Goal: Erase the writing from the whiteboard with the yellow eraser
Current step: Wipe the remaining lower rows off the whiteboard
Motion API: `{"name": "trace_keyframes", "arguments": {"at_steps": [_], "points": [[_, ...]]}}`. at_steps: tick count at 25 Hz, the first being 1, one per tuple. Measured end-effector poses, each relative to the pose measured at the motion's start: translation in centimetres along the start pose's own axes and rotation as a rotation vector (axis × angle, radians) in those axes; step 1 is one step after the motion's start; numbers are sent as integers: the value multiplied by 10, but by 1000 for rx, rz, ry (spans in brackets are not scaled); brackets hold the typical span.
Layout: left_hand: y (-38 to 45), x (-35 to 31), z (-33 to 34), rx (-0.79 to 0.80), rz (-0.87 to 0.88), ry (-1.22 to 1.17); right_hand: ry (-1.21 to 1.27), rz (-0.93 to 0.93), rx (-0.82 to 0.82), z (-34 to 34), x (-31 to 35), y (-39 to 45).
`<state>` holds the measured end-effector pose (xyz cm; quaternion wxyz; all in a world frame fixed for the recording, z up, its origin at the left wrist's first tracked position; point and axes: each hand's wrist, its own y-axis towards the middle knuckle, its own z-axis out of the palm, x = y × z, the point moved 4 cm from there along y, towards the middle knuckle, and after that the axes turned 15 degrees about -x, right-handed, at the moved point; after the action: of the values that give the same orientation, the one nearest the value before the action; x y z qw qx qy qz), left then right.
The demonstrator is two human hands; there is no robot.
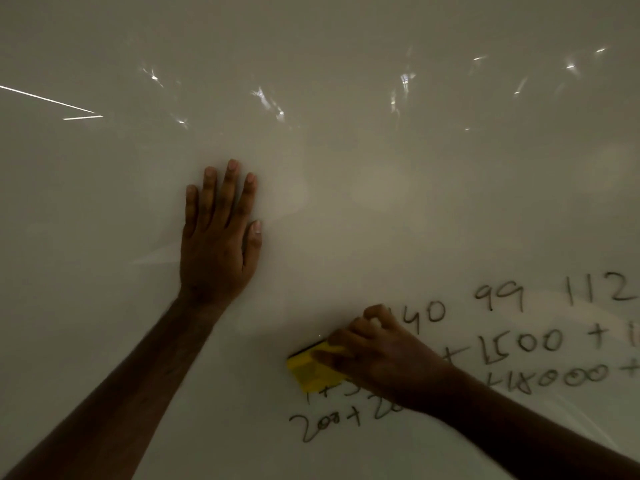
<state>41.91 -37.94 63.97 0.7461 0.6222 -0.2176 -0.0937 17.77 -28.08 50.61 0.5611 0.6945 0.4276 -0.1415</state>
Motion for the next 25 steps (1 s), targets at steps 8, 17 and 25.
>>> {"name": "trace_keyframes", "arguments": {"at_steps": [8, 17, 25], "points": [[0, 0, 0, 4, 9, -3, -40, 243, -115, -18, -34, 22], [-1, -6, 1, -6, -18, -20, -154, 341, -116, -75, -96, -17], [-22, -24, -1, 39, -80, -38, -51, 183, -10, -55, -54, -57]]}}
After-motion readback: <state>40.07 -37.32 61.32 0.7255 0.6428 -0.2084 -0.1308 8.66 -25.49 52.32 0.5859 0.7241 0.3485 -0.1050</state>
